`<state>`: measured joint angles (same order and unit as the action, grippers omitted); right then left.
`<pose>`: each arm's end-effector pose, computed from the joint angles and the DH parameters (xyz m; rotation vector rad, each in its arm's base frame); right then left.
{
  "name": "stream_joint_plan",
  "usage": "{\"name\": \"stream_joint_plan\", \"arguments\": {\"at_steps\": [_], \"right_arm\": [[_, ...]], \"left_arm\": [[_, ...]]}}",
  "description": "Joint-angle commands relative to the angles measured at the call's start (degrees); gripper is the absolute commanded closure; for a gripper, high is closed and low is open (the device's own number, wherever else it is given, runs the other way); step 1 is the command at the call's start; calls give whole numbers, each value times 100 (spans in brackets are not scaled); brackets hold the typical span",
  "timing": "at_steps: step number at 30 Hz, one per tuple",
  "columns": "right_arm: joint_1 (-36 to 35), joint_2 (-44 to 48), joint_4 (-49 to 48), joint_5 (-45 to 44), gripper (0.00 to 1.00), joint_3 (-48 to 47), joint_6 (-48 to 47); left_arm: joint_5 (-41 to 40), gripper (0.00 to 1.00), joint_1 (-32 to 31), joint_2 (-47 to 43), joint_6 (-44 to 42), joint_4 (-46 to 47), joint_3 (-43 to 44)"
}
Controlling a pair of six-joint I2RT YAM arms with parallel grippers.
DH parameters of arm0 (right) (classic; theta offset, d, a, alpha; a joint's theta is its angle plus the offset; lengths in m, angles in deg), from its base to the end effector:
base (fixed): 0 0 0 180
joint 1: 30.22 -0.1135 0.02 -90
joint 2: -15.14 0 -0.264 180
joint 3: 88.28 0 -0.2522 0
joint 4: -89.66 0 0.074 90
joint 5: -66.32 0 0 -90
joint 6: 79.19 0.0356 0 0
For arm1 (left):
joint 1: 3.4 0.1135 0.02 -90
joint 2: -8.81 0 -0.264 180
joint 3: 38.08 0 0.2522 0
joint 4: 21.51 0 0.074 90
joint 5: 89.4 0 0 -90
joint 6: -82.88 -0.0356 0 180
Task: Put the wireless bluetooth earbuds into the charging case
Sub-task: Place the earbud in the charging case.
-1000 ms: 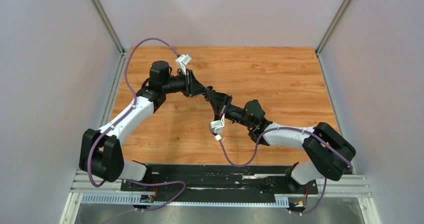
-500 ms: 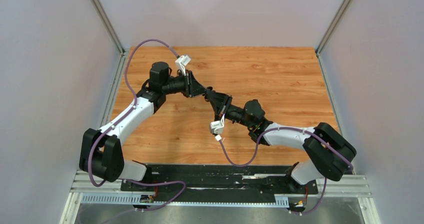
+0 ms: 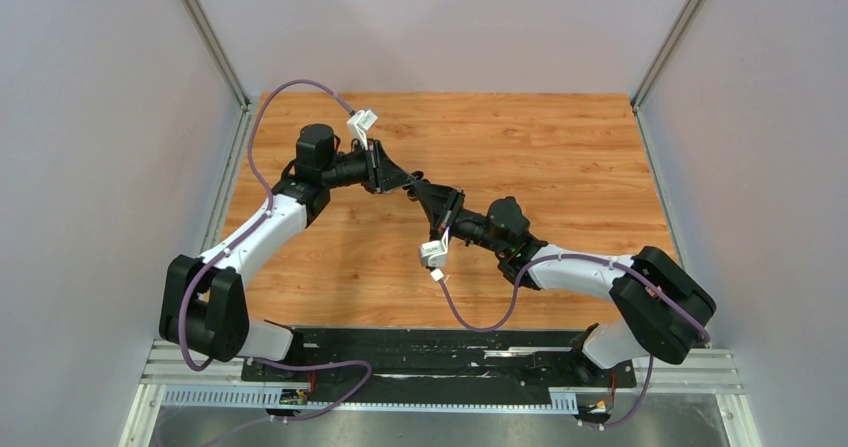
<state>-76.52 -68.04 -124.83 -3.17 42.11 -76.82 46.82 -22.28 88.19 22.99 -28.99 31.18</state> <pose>0.2025 0.2299 0.2379 -1.5253 0.3414 -0.2911 0.2884 -0.1258 0.2988 0.4069 1.9598 -1.3217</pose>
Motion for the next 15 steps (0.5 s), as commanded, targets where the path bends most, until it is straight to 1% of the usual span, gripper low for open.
{"name": "stream_joint_plan", "arguments": {"at_steps": [1, 13, 14, 15], "right_arm": [[27, 94, 490, 19, 100, -178, -130], [28, -119, 463, -24, 100, -299, -280], [33, -112, 495, -42, 98, -307, -285], [29, -112, 549, -87, 95, -324, -295]], "left_arm": [[277, 100, 3, -37, 117, 462, 90], [255, 100, -46, -69, 5, 399, 89], [232, 100, -44, -82, 4, 395, 78], [219, 100, -45, -90, -3, 394, 67]]}}
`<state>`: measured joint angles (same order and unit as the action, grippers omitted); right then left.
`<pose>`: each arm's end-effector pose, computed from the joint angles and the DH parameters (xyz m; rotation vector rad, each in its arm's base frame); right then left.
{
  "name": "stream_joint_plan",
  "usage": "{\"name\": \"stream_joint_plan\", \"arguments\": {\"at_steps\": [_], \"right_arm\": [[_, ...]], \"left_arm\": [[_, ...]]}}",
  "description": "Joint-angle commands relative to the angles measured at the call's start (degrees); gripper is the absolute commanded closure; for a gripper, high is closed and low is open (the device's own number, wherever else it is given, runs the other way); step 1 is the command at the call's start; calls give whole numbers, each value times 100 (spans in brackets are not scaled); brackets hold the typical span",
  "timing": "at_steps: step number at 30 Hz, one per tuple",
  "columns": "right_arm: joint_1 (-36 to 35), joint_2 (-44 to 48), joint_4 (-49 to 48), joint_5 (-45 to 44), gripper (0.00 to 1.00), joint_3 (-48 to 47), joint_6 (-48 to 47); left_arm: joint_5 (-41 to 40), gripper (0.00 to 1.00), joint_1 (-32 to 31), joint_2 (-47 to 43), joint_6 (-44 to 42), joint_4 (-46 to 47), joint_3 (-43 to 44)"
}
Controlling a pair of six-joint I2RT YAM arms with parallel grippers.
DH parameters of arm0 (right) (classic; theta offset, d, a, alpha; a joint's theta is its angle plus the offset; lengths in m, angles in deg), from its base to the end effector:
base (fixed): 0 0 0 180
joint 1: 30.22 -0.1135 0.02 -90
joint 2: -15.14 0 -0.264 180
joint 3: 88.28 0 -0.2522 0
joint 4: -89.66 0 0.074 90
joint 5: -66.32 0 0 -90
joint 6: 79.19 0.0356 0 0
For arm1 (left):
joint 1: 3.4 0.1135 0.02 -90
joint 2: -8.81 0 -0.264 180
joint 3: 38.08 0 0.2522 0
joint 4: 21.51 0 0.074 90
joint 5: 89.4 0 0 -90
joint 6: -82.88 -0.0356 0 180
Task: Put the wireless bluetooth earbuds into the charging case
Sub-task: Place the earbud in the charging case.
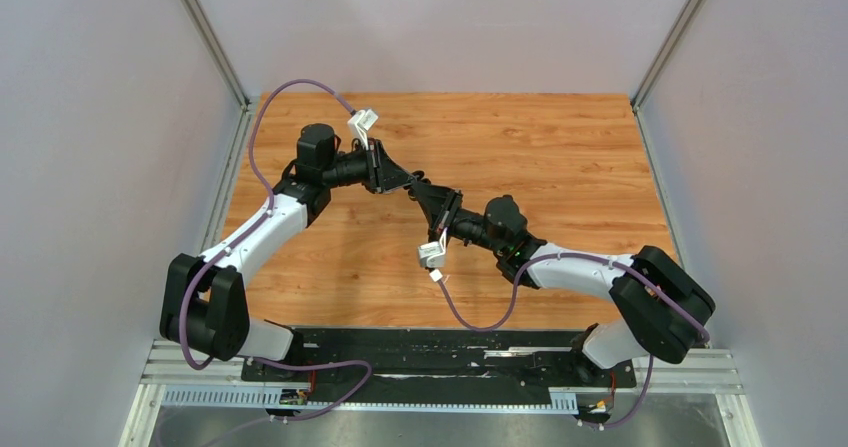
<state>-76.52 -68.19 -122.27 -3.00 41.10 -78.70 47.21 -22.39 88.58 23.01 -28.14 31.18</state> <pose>0.2043 0.2320 0.2380 -1.5575 0.3280 -0.3033 0.2896 -0.1270 0.2983 0.4171 1.9512 -1.3283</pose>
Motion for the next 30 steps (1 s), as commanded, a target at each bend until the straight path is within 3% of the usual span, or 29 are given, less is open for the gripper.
{"name": "stream_joint_plan", "arguments": {"at_steps": [1, 3, 9, 30], "right_arm": [[29, -86, 357, -160, 89, -239, -105], [27, -54, 508, -271, 79, -287, -86], [42, 148, 1017, -258, 67, -339, -75], [52, 527, 3224, 71, 66, -999, -74]], "left_arm": [[172, 100, -35, -139, -10, 307, 66], [165, 100, -35, -138, -22, 296, 72], [171, 100, -35, -114, -36, 320, 75], [229, 100, -35, -107, -43, 444, 39]]}}
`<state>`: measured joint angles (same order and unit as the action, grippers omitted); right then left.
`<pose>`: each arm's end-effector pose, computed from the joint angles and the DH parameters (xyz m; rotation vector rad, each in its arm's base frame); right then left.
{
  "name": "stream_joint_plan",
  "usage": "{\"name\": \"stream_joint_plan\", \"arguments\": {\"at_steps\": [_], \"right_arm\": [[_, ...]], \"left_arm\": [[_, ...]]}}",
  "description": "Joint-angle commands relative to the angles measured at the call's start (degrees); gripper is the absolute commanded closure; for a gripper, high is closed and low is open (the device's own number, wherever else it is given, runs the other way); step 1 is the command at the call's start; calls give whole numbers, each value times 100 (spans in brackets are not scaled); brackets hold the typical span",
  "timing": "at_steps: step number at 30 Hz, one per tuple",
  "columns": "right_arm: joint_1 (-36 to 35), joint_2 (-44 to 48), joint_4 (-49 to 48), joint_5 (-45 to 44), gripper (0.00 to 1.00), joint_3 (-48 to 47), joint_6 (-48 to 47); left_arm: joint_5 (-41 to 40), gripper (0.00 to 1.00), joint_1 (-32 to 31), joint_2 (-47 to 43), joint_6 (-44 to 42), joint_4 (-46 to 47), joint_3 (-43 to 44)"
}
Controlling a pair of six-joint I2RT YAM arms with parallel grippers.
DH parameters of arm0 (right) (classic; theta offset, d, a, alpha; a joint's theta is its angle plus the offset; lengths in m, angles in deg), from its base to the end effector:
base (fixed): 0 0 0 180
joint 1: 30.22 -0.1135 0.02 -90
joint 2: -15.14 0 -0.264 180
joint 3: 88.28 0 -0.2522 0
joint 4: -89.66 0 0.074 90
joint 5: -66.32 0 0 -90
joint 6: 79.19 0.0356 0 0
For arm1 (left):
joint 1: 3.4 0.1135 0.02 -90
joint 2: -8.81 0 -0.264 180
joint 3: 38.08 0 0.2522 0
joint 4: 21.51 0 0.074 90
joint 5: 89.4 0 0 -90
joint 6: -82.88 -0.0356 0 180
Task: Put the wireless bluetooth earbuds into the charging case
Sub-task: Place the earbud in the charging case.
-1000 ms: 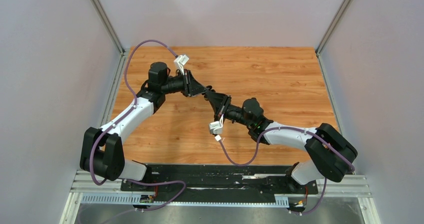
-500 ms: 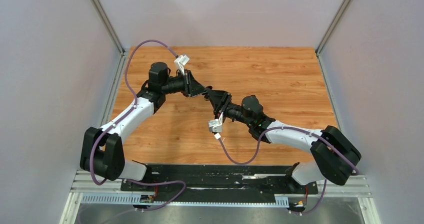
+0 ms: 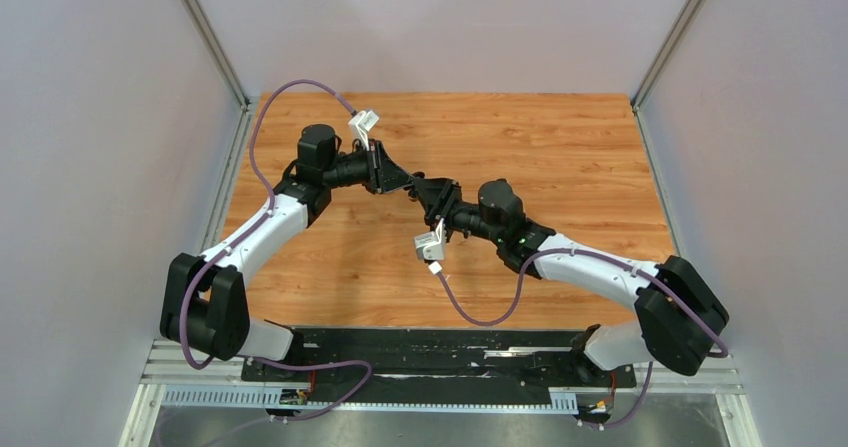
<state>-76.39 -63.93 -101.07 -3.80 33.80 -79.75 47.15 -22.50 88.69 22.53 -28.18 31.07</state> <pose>0.2065 0.2326 0.2623 -1.7019 0.4033 -0.2637 0.2896 -0.1276 0.2970 0.4242 1.9522 -1.3239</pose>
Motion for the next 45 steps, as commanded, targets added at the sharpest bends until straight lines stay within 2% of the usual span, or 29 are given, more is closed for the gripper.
{"name": "stream_joint_plan", "arguments": {"at_steps": [1, 14, 28, 45], "right_arm": [[42, 114, 1266, 175, 65, -337, 54], [44, 68, 2855, 253, 62, -1112, 286], [99, -178, 4066, 151, 60, -1983, 855], [133, -319, 4273, 27, 59, -2377, 1461]], "left_arm": [[233, 100, -24, -127, 1, 441, 50], [219, 100, -24, -170, -122, 337, 67], [225, 100, -24, -216, -205, 264, 90], [234, 100, -24, -185, -227, 254, 43]]}}
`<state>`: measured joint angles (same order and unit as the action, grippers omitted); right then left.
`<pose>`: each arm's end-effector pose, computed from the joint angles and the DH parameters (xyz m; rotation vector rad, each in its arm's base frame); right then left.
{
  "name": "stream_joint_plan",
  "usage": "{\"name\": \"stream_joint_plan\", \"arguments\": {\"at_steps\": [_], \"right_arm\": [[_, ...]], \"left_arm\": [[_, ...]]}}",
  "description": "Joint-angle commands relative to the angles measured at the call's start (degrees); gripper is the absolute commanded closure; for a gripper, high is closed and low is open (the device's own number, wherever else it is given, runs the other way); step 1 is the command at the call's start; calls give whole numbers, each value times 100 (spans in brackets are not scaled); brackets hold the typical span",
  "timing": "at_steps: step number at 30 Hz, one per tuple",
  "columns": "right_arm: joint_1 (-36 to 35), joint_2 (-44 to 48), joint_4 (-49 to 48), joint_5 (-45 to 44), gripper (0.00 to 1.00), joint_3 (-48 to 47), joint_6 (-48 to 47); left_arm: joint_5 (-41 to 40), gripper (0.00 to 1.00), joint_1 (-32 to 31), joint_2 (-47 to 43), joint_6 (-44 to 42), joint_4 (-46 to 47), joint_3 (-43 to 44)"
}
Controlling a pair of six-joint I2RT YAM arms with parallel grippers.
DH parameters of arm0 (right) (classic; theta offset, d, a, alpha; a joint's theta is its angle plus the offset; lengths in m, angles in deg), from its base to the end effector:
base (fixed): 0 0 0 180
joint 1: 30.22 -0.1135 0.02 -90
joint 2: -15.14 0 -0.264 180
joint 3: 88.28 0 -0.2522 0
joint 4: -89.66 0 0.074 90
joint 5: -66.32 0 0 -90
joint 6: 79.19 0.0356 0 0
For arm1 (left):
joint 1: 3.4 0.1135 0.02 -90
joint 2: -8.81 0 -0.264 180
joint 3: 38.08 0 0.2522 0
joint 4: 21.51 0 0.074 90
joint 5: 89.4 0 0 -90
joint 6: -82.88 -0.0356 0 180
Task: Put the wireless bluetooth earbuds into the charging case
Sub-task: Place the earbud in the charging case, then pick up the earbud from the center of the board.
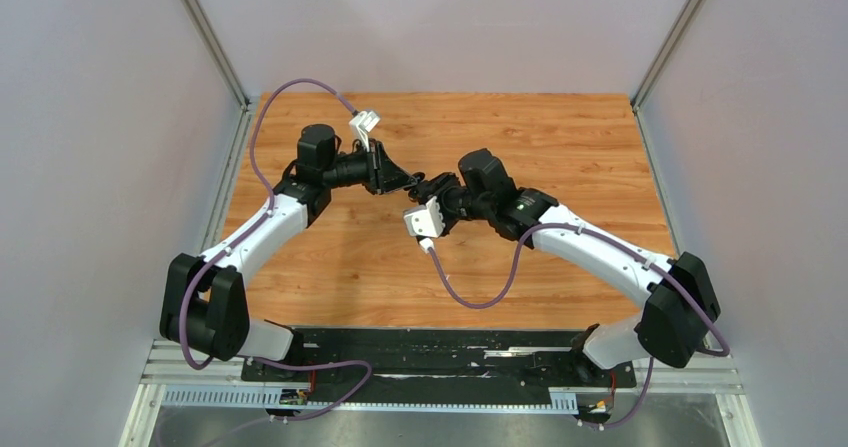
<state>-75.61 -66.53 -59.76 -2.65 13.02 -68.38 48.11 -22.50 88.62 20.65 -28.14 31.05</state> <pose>0.2177 0.2389 0.3024 -1.9590 0.7923 0.0453 0.2888 -0.1278 0.2974 0.4681 1.9336 -1.3181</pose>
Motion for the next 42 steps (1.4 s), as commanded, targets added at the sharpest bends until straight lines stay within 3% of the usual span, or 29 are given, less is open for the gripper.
{"name": "stream_joint_plan", "arguments": {"at_steps": [1, 8, 13, 23, 29, 34, 37, 42], "right_arm": [[64, -53, 138, -109, 58, -330, 367], [169, -25, 176, -211, 56, -688, 856], [407, 285, 541, 182, 48, -717, 1344], [1603, 567, 1062, 898, 48, -276, 4304], [2256, -445, 1605, 1665, 59, -277, 3892], [2271, -1230, 1388, 1368, 68, -81, 3519], [2239, -1421, 599, 1081, 68, 267, 3412], [2107, -1837, 342, 1096, 65, 296, 2785]], "left_arm": [[133, 100, -24, -173, -62, 238, 40], [159, 100, -24, -140, -262, 83, 67], [170, 100, -24, -80, -726, -190, 221], [199, 100, 5, -148, -2691, -2004, 905], [423, 100, 148, -101, -3349, -2859, 1102], [399, 100, 273, -85, -3555, -3255, 1205], [329, 100, 291, -123, -3554, -3356, 1204], [241, 100, 301, -189, -3433, -3445, 1150]]}}
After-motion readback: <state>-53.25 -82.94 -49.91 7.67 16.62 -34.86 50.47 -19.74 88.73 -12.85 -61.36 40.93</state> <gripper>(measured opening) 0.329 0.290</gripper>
